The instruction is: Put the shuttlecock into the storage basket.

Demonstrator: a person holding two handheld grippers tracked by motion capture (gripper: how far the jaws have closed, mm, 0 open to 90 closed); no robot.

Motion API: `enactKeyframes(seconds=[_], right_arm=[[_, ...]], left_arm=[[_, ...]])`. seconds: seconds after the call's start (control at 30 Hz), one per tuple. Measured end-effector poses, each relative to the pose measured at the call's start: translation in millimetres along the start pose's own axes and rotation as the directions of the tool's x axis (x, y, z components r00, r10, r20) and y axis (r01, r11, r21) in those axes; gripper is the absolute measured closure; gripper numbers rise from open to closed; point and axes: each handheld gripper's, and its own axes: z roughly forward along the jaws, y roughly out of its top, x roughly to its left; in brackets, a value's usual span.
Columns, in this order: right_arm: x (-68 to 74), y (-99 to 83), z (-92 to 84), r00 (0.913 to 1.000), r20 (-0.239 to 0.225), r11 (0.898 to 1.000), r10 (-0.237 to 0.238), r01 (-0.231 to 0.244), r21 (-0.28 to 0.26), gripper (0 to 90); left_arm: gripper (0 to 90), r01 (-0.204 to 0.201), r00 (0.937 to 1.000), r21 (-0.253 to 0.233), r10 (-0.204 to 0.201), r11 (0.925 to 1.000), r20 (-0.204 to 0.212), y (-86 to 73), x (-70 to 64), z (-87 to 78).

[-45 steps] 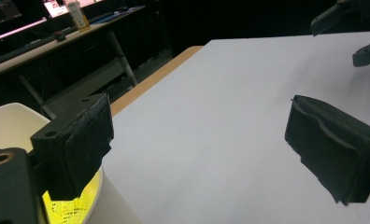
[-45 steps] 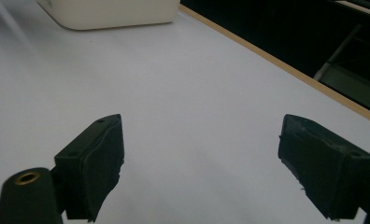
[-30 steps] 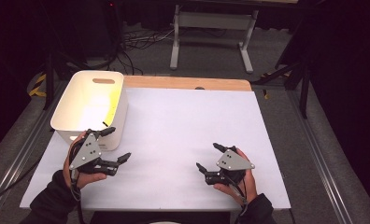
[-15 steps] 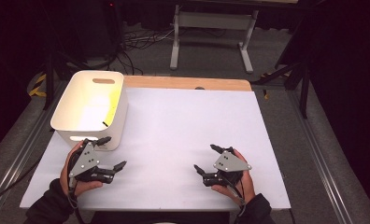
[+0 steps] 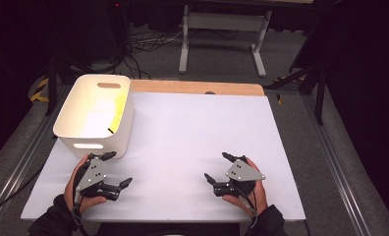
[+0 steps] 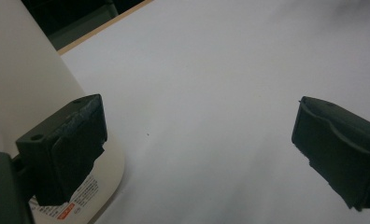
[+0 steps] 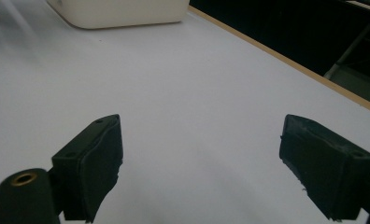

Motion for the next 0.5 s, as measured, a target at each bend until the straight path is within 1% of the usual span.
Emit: enactKeyframes(seconds=[0.03,0.1,0.2,0.3,0.4,0.5], right_arm=[[-0.2,-0.5,0.0,1.0000,0.003,1.000,0.000,0.000,0.001,14.0],[-0.2,-1.1,0.1,0.9998,0.018,1.000,0.003,-0.004,0.004,13.8],[0.8,-1.8,-0.7,0.9999,0.016,1.000,0.000,0.000,0.004,12.7],[2.5,-1.5,-1.4,0.9997,0.021,1.000,-0.010,0.010,0.006,10.0],[4.0,-0.3,-0.8,0.9995,0.026,1.000,-0.016,0.015,0.009,7.9],[4.7,-0.1,-1.0,0.9996,0.023,1.000,-0.018,0.018,0.006,6.9]], left_arm=[[4.1,0.000,1.0000,0.002,0.000,1.0000,0.001,-0.7,-0.2,-0.4],[3.9,-0.012,0.9999,0.013,0.012,0.9998,-0.004,-1.8,-1.3,-1.3],[3.9,-0.009,1.0000,0.028,0.009,0.9996,0.004,-5.7,-3.3,-2.4],[3.8,-0.017,0.9998,0.047,0.017,0.9988,0.007,-8.6,-5.4,-2.4],[3.7,-0.022,0.9997,0.058,0.023,0.9981,-0.002,-8.6,-7.3,-1.9],[3.7,-0.024,0.9997,0.059,0.024,0.9979,-0.004,-9.1,-7.6,-1.6]])
